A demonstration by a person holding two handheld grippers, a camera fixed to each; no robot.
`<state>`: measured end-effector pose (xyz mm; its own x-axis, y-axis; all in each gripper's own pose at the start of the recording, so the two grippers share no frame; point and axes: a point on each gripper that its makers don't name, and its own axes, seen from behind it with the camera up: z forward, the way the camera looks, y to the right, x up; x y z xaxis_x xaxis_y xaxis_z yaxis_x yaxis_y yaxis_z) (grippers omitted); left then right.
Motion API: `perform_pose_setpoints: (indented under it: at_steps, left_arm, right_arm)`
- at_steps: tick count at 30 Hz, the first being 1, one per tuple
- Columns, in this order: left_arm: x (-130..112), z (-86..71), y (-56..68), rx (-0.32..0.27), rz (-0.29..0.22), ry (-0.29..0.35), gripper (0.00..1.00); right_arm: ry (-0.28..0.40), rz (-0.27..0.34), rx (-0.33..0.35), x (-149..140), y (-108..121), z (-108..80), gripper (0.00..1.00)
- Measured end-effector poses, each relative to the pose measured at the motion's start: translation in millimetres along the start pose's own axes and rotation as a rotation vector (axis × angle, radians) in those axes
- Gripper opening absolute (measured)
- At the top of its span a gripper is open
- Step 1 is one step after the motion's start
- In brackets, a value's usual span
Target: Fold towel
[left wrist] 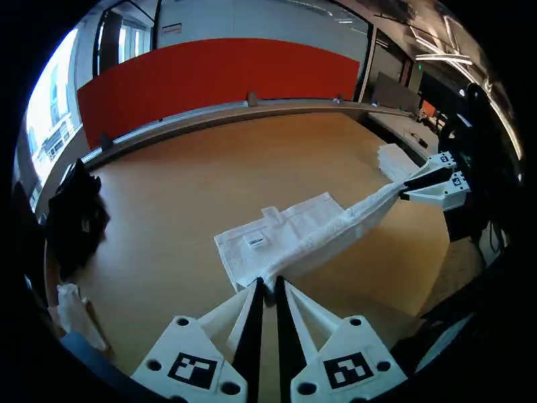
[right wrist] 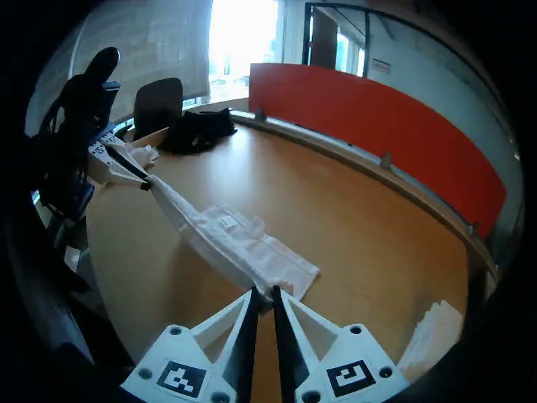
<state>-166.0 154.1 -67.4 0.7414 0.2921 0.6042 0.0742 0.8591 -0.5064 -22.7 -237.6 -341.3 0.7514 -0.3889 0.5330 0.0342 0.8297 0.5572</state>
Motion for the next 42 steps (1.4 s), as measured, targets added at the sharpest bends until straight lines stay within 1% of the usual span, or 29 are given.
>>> perform_pose_setpoints:
  at_steps: [6, 14, 17, 26, 32, 38, 42]
  left_arm:
    - [2, 18.7, -7.3, 0.016, -0.015, -0.005, 0.13]
    - [4, 48.0, -21.6, 0.035, -0.006, -0.023, 0.13]
    - [4, 57.1, -24.9, 0.036, -0.003, -0.028, 0.13]
    - [-1, 77.3, -28.9, 0.017, 0.004, -0.046, 0.13]
    - [-7, 90.1, -36.1, 0.027, 0.014, -0.059, 0.13]
    - [-19, 106.5, -42.6, 0.037, 0.016, -0.085, 0.13]
    - [-25, 115.1, -44.7, 0.037, 0.021, -0.094, 0.14]
  right_arm:
    - [-0.02, 0.001, -0.001, -3, 10, 16.1, 0.15]
    - [-0.041, 0.01, -0.006, -4, 22, 41.8, 0.15]
    - [-0.053, 0.014, -0.009, -8, 26, 50.4, 0.15]
    - [-0.085, 0.035, -0.009, -19, 33, 65.6, 0.15]
    - [-0.106, 0.043, 0.002, -25, 34, 76.3, 0.15]
    - [-0.146, 0.048, 0.012, -37, 34, 90.1, 0.15]
    - [-0.16, 0.053, 0.007, -41, 37, 98.5, 0.16]
